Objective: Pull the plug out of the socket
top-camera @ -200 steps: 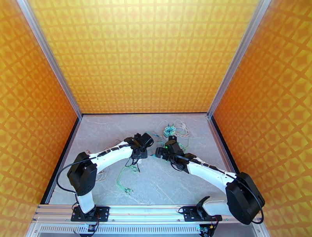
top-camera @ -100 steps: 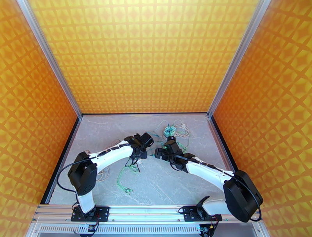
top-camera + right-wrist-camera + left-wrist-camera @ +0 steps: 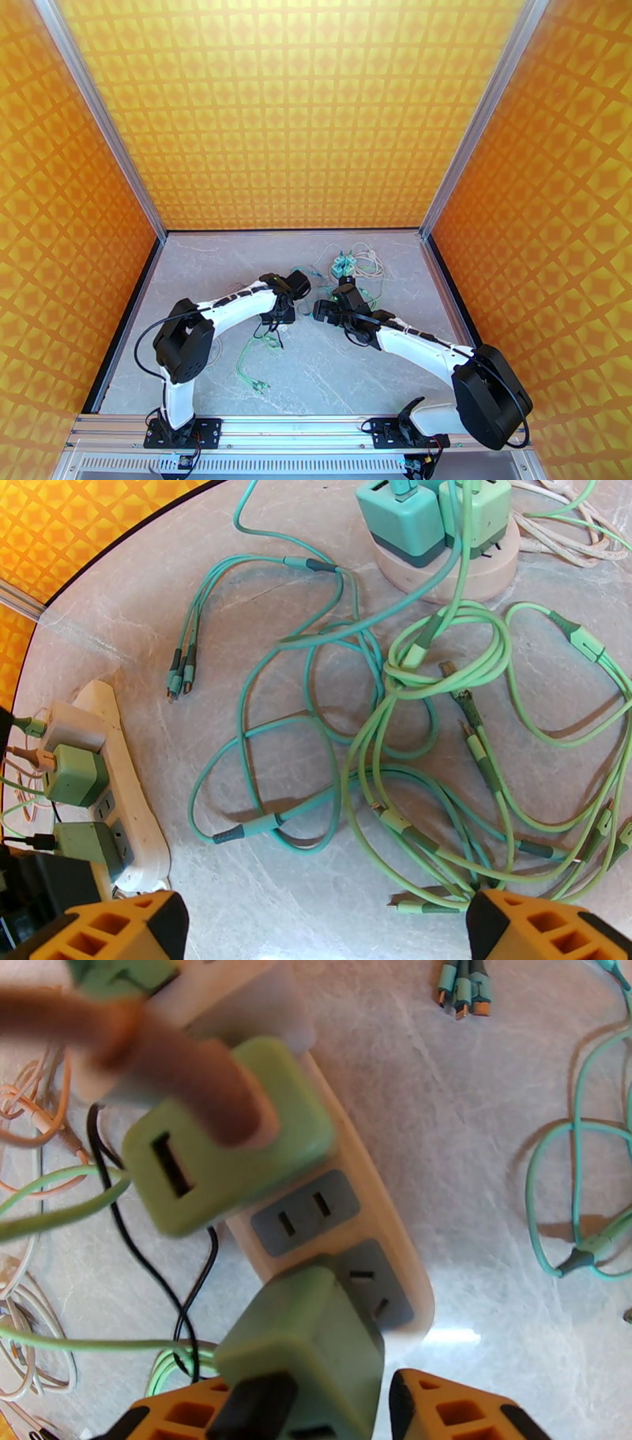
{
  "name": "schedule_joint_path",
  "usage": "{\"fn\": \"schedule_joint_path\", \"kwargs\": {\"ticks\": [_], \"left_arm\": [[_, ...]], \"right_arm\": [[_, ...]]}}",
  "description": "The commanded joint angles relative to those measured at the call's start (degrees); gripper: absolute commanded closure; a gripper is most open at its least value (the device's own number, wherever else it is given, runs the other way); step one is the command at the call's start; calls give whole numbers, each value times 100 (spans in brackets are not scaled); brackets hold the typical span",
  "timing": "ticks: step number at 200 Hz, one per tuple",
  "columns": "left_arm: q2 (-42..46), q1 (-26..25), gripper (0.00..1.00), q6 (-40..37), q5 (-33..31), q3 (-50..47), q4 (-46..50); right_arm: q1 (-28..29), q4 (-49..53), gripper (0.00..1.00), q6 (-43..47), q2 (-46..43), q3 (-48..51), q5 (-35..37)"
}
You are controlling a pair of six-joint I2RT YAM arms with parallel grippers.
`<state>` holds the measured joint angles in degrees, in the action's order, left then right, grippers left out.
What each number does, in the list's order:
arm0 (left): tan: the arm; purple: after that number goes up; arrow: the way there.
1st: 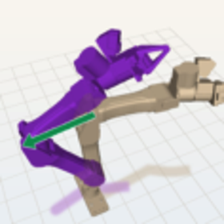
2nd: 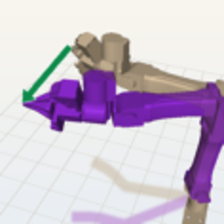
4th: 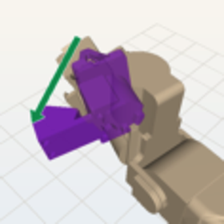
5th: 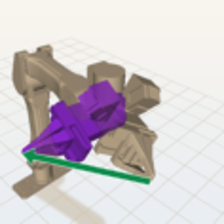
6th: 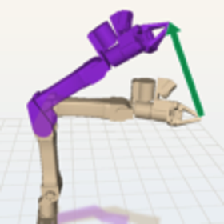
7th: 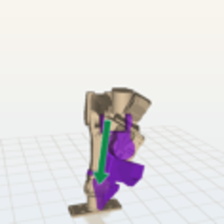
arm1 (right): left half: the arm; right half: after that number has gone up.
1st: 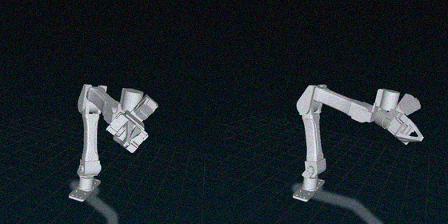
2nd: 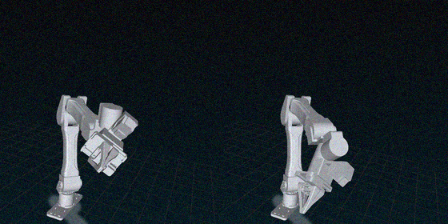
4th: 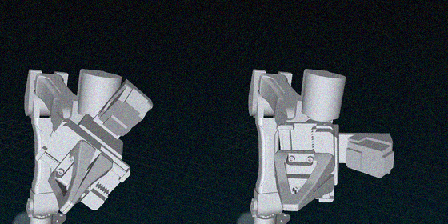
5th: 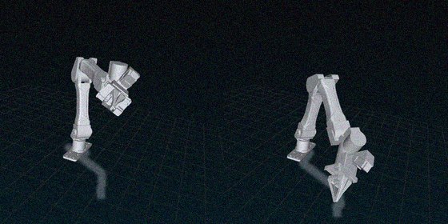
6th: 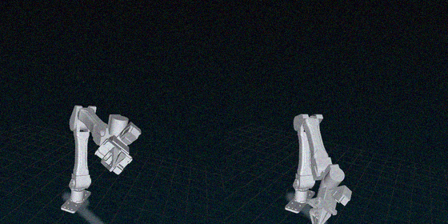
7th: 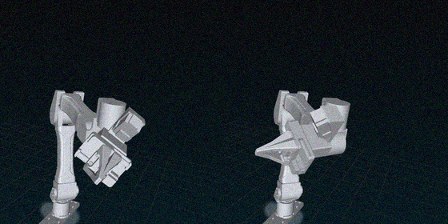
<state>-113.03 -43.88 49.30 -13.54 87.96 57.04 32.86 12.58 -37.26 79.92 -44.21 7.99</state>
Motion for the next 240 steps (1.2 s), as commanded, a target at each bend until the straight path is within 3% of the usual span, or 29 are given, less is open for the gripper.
{"fn": "schedule_joint_path", "kwargs": {"ticks": [1, 41, 84, 156, 188, 222, 240], "left_arm": [[-161, 85, 52, 96, 26, 278, -38], [-440, 175, 53, 89, -57, 427, -31], [-344, 178, 67, -114, -104, 124, -53], [417, 195, 70, -1773, 191, -1069, -825], [1026, 234, 69, -2251, 782, -1816, -1258], [1111, 300, 70, -2468, 1027, -1985, -1448], [1060, 301, 70, -2492, 1034, -1942, -1423]], "right_arm": [[-8, -201, 2, 84, 6, -30, -157], [-8, -441, 1, 178, 37, 3, -632], [-8, -822, 8, 224, 212, -84, -1265], [-8, -1256, 17, -106, 933, -539, -1958], [-3, -1615, 39, -285, 1332, -751, -2612], [-8, -2855, 71, -1073, 2099, -739, -3509], [10, -3412, 73, -1480, 2501, -793, -3823]]}}
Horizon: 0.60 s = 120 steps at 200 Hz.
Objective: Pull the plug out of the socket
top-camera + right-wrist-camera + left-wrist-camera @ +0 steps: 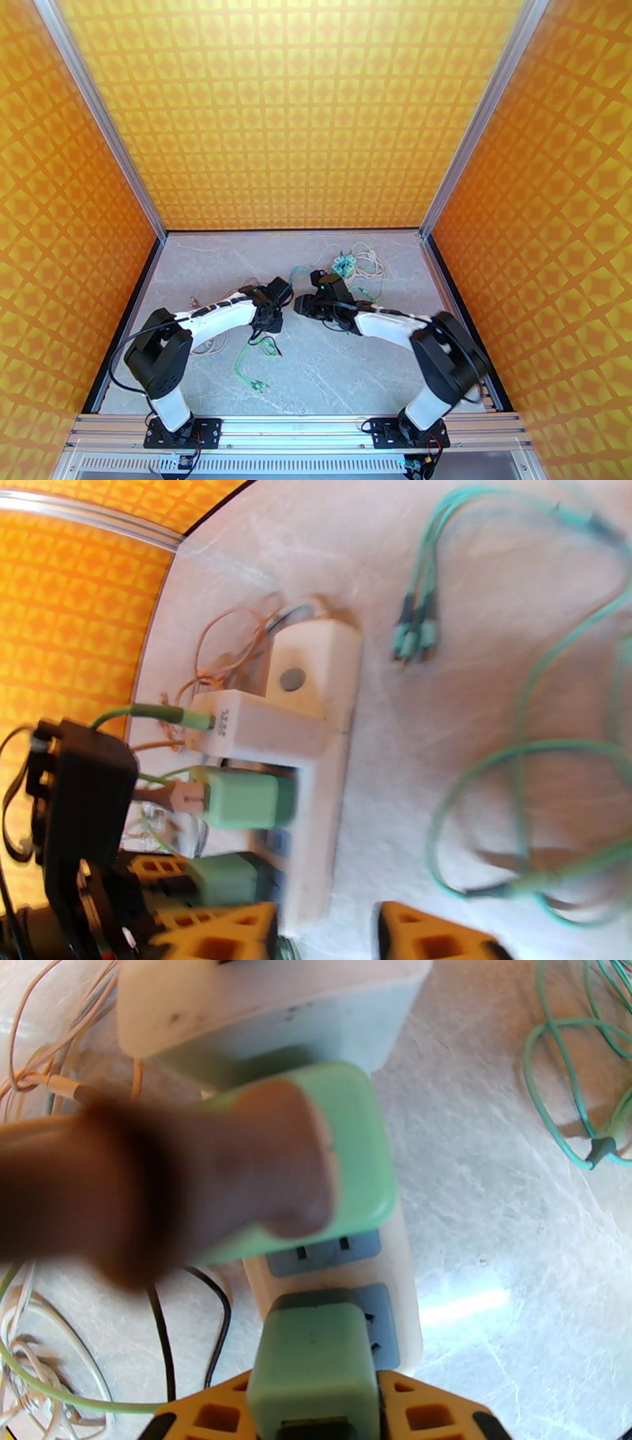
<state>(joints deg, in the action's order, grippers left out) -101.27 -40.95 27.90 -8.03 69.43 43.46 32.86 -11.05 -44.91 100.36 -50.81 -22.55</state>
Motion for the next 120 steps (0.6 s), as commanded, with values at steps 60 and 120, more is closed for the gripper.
{"fn": "schedule_joint_path", "kwargs": {"ticks": [60, 120], "left_arm": [[-206, 8, 69, -286, 526, 85, 55], [-269, -1, 69, -233, 555, 254, 153]], "right_arm": [[80, -1093, 68, -1035, 1314, -641, -1221], [224, -58, 70, -833, 1923, -1299, -1234]]}}
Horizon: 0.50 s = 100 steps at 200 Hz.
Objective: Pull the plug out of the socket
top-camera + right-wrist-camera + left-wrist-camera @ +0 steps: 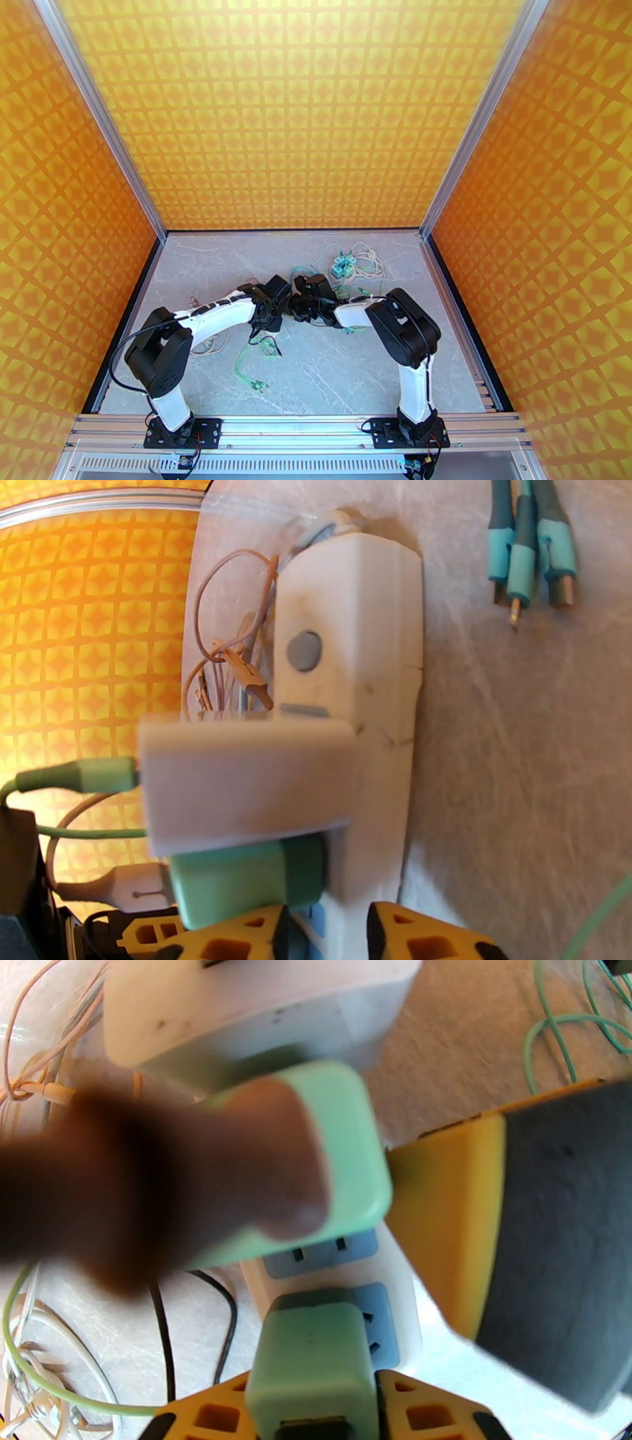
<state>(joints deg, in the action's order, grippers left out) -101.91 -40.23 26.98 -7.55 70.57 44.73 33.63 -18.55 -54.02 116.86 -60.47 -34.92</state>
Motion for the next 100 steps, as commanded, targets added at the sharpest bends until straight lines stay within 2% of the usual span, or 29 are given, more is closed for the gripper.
{"fn": "schedule_joint_path", "kwargs": {"ticks": [1, 40, 66, 100], "left_arm": [[-210, -73, 69, -136, 504, 146, 35], [-168, -73, 69, 29, 501, 315, 115], [-58, -55, 69, 116, 476, 473, 212], [198, 5, 69, 245, 373, 768, 431]], "right_arm": [[146, 733, 70, 95, 279, -347, 20], [163, 2206, 71, 590, 376, -634, 640], [162, 2650, 72, 672, 439, -682, 958], [162, 2678, 74, 634, 467, -616, 1105]]}}
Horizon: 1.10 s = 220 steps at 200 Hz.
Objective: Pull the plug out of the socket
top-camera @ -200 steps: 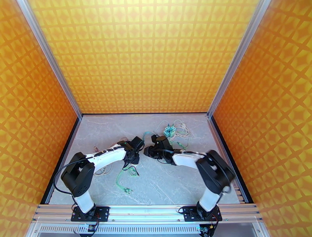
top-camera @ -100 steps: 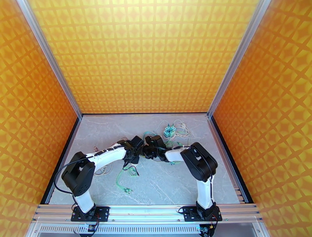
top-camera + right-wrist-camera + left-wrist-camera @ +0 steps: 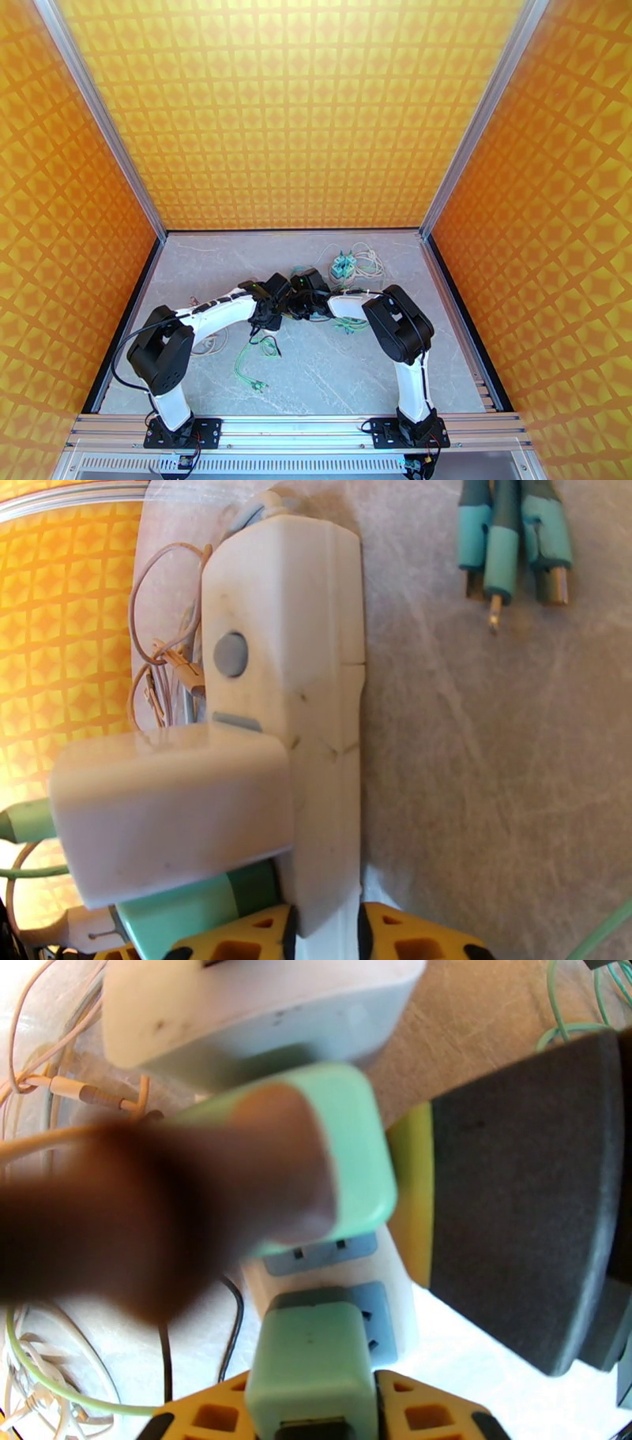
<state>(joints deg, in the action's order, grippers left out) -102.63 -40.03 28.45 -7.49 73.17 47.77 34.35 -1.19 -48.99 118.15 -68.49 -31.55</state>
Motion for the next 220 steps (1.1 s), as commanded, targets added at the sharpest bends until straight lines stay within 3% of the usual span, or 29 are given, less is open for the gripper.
{"fn": "schedule_joint_path", "kwargs": {"ticks": [1, 65, 107, 177, 195, 220], "left_arm": [[279, -9, 69, 99, 368, 511, 136], [907, 191, 69, 313, 347, 701, 422], [1640, 824, 69, 617, 486, 216, 208], [2731, 2170, 68, 719, 583, -754, 101], [3033, 2417, 68, 880, 838, -1192, -127], [3432, 2491, 67, 1122, 1466, -1872, -679]], "right_arm": [[90, 939, 74, 129, 335, 187, 775], [94, 920, 73, 128, 232, 185, 845], [92, 923, 68, 360, -182, 2, 874], [90, 1273, 51, 978, -1272, -211, 1516], [90, 1451, 45, 1180, -1584, -189, 1862], [81, 1604, 30, 1393, -1999, -103, 2388]]}}
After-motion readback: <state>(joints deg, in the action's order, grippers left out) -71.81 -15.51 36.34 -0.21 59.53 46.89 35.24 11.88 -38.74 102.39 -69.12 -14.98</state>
